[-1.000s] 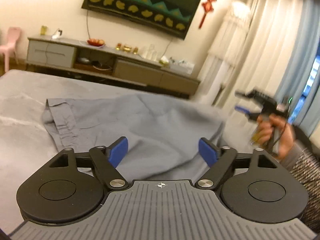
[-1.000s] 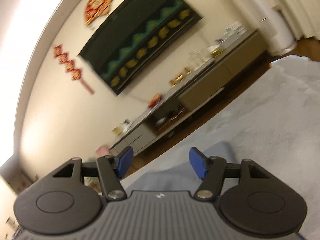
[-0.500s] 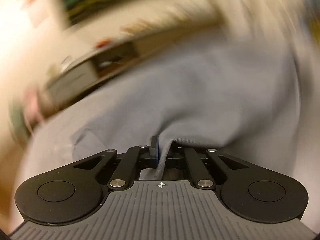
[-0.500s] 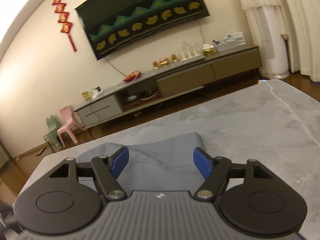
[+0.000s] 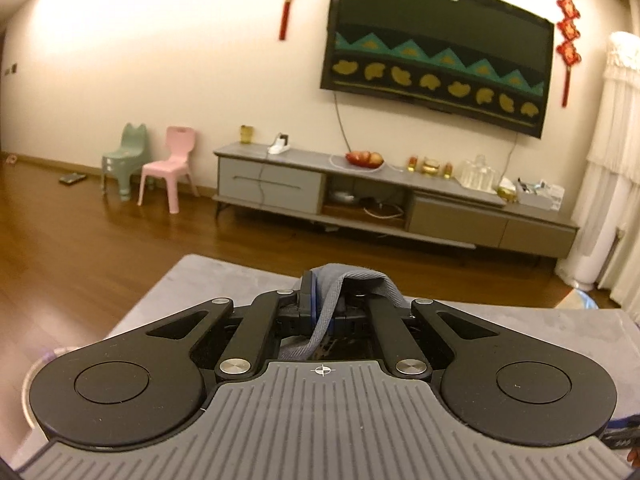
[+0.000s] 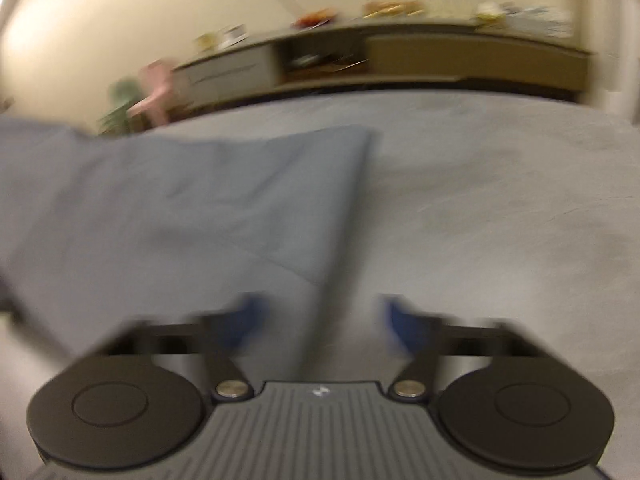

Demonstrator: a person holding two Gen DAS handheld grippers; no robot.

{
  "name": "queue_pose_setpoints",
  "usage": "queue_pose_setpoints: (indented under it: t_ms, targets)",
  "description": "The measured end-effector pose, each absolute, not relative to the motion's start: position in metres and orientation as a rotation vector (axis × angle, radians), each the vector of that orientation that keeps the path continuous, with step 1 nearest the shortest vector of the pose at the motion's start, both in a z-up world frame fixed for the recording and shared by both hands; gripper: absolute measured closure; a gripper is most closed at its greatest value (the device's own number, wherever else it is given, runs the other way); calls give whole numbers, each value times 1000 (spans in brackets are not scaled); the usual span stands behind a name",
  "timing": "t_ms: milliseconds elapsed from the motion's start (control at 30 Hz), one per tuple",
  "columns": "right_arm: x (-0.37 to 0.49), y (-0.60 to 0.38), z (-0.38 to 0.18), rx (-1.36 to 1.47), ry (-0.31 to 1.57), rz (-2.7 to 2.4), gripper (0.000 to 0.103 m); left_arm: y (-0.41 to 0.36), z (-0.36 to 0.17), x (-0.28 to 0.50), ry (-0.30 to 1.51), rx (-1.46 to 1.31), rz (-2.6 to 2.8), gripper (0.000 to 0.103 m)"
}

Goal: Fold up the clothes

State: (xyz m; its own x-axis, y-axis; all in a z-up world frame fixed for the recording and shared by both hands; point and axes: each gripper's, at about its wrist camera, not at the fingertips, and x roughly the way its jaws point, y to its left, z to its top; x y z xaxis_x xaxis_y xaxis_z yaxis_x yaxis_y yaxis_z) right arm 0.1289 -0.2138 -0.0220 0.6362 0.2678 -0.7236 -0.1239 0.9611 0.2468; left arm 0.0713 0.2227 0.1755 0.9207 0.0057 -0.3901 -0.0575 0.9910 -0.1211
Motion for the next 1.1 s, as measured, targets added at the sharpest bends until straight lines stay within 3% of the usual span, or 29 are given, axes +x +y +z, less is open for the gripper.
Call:
queue_pose_setpoints:
  t_ms: [33,133,267,333,400,500,567,633,733,833,867,900,933,967,1033,1100]
  targets:
    - [130,-208,-20,189,847,235,102,225,185,76,396,-130,22,103]
    - [117,-212,30,249,632,209,103,233,222,82,362,-125,-4,103]
    - [47,-260,154,237,114,101,103,252,285,62,284,-146,-36,103]
    - [21,-270,207,189,-34,49,103,263,310,53,256,-157,-47,103]
    - [29,-248,182,155,73,92,102,270,319,59,258,-112,-6,103]
    - [42,-214,144,103,233,158,81,283,294,95,405,-66,106,103]
    - [50,-192,119,68,340,201,41,295,271,109,490,-92,144,103]
    - [58,-170,94,32,447,244,25,304,248,108,517,-120,155,103]
    - [53,-109,36,-244,646,404,24,311,227,100,513,-134,155,103]
    - [38,-60,-9,-579,608,403,7,316,221,93,489,-144,143,103]
    - [46,-54,-20,-630,614,383,14,317,220,90,480,-141,136,103]
    - [54,-48,-31,-681,620,362,29,318,219,88,471,-137,130,103]
    - [62,-49,-37,-677,640,341,82,318,218,86,463,-133,124,103]
    - [73,-56,-37,-622,677,331,95,319,217,85,454,-129,120,103]
    - [85,-82,-9,-458,617,298,99,320,219,82,430,-120,117,103]
    - [78,-120,61,-267,474,235,100,324,231,73,379,-123,106,103]
